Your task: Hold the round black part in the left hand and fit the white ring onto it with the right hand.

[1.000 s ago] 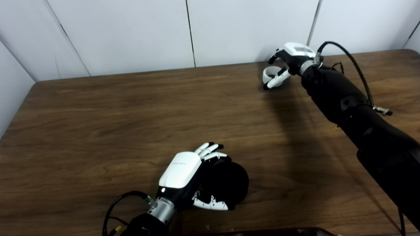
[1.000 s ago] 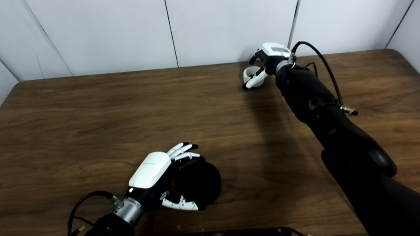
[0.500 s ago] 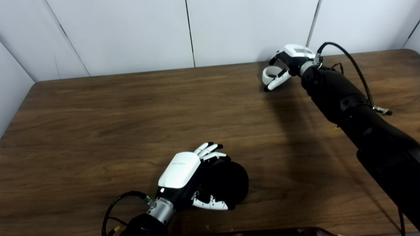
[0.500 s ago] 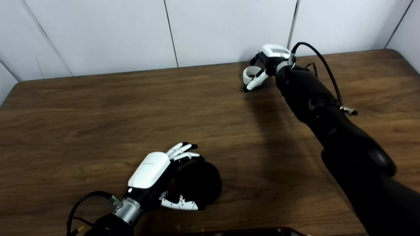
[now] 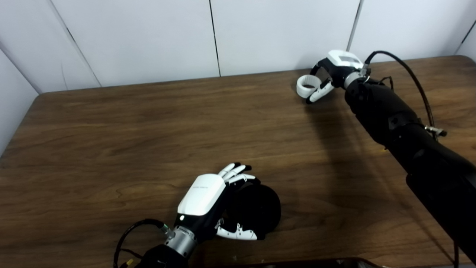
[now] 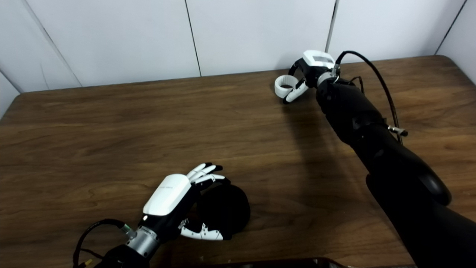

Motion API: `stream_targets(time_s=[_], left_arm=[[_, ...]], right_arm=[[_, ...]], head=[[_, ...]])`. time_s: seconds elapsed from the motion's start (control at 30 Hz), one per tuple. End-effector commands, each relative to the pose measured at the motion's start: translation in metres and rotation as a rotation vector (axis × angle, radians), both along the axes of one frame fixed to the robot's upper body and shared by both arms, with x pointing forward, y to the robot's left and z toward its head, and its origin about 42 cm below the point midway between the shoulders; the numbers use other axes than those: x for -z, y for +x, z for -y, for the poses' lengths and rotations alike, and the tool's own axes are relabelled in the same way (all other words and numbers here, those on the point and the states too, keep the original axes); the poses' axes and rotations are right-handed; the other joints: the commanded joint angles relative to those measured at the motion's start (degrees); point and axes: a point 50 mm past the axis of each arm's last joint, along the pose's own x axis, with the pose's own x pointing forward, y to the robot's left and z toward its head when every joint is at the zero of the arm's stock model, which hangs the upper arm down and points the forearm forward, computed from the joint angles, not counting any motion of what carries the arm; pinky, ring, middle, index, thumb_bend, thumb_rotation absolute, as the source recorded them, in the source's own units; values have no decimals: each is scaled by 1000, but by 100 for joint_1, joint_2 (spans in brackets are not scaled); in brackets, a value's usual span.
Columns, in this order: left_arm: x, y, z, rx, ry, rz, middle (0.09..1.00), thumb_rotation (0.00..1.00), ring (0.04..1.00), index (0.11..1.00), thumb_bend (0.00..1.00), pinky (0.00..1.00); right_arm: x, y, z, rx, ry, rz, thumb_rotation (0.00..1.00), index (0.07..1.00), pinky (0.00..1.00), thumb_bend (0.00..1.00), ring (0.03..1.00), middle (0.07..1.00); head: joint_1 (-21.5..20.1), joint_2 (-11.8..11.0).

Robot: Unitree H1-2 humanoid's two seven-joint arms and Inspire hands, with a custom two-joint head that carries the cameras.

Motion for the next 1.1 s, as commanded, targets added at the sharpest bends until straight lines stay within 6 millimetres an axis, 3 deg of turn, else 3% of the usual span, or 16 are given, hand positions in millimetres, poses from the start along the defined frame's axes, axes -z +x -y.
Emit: stream_targets(time_s=[0.0,1.07], left_arm=[[18,-8,-11,-19,59,-115,919,354,956,737,883,764],[16,-5,-9,-9,48,-114,931,349,966,732,873,783]], right_arm=[[-39,11,1,-13,3,112,279,711,876,862,964,899],[-37,16,-16,-15,10,92,320,701,870,850,960,901]], head=[[-17,9],[-14,2]])
